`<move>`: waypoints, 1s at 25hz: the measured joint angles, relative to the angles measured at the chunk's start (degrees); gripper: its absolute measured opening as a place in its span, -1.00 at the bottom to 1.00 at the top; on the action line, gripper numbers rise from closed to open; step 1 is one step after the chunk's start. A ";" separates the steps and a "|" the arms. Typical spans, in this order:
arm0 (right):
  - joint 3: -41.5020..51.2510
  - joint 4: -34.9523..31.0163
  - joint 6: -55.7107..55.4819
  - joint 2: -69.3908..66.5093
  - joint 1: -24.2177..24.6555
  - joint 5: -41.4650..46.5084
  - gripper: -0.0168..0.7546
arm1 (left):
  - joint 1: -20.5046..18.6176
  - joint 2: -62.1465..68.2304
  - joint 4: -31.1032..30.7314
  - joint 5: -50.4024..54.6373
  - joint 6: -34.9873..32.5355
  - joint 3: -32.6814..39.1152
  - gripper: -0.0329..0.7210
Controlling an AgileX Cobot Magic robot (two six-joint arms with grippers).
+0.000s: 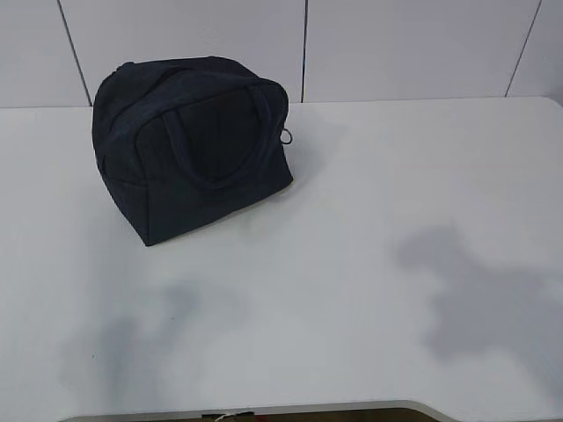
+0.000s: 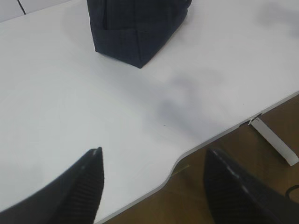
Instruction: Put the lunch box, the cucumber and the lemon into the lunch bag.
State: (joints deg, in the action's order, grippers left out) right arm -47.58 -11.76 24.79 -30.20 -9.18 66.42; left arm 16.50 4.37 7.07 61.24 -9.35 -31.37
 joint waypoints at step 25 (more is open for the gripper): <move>18.56 7.35 -11.78 31.09 0.00 -0.27 0.00 | 0.00 -3.74 0.14 2.08 0.09 2.09 0.34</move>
State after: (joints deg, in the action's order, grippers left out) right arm -29.02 -4.41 13.01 0.89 -9.18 66.15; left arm 16.50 0.64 7.21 63.31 -9.26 -29.28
